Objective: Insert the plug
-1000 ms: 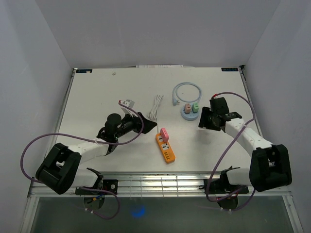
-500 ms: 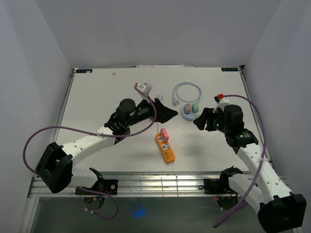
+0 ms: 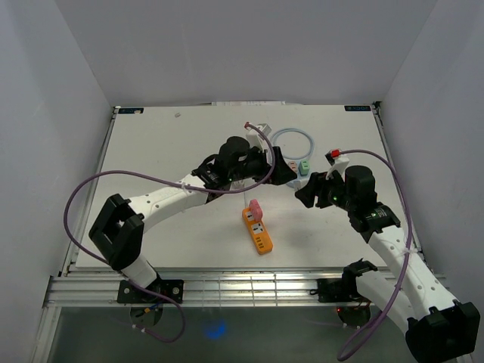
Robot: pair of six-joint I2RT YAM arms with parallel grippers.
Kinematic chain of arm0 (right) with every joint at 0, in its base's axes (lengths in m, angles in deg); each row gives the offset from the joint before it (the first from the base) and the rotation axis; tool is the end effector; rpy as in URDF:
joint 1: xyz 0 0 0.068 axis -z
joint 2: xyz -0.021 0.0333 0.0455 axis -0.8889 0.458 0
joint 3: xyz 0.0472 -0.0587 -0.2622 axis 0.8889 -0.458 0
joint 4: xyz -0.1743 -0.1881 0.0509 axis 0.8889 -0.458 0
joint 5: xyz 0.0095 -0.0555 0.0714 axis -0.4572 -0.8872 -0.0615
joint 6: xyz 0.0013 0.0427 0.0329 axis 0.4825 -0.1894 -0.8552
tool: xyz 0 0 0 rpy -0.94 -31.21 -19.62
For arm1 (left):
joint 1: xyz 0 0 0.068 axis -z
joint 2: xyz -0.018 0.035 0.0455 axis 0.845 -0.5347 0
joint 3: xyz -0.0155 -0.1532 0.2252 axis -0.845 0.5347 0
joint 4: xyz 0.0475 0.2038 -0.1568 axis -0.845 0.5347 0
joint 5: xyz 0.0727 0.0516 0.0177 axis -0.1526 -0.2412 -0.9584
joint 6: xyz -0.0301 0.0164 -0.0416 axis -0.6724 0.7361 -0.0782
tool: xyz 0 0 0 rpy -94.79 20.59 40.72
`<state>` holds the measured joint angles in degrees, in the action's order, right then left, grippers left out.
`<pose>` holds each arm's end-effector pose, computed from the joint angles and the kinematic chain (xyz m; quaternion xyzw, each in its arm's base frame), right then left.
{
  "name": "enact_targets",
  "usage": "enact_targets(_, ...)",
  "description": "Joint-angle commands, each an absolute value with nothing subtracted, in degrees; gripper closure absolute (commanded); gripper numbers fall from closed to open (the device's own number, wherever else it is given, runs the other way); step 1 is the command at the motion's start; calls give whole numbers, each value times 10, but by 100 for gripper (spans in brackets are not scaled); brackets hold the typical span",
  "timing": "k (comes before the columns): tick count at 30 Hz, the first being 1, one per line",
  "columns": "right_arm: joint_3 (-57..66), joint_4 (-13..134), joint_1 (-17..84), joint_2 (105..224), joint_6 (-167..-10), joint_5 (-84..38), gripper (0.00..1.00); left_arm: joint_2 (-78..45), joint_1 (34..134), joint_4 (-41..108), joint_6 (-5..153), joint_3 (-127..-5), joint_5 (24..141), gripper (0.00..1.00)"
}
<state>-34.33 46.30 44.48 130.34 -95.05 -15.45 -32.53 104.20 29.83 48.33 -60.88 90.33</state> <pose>0.1773 0.0686 0.2772 -0.1083 0.8310 0.2555 0.4820 0.2516 -0.2797 0.2998 0.1492 0.7916 -0.4725 0.3576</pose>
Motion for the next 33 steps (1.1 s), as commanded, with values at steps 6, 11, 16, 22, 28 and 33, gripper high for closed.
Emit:
enact_targets(6,-326,508,420,1303,-940,-165,50,-366,1061,373,495,-679,899,2)
enact_targets(11,-323,506,409,1307,-939,-180,50,-390,1067,385,493,-706,906,2)
enact_targets(16,-319,507,404,1312,-939,-188,50,-399,1074,392,495,-715,912,2)
enact_targets(22,-315,509,400,1318,-944,-203,50,-408,1082,396,490,-712,917,4)
enact_targets(28,-319,514,392,1314,-942,-208,51,-431,1086,411,484,-732,930,13)
enact_targets(33,-321,517,387,1310,-941,-213,51,-444,1093,417,481,-742,937,19)
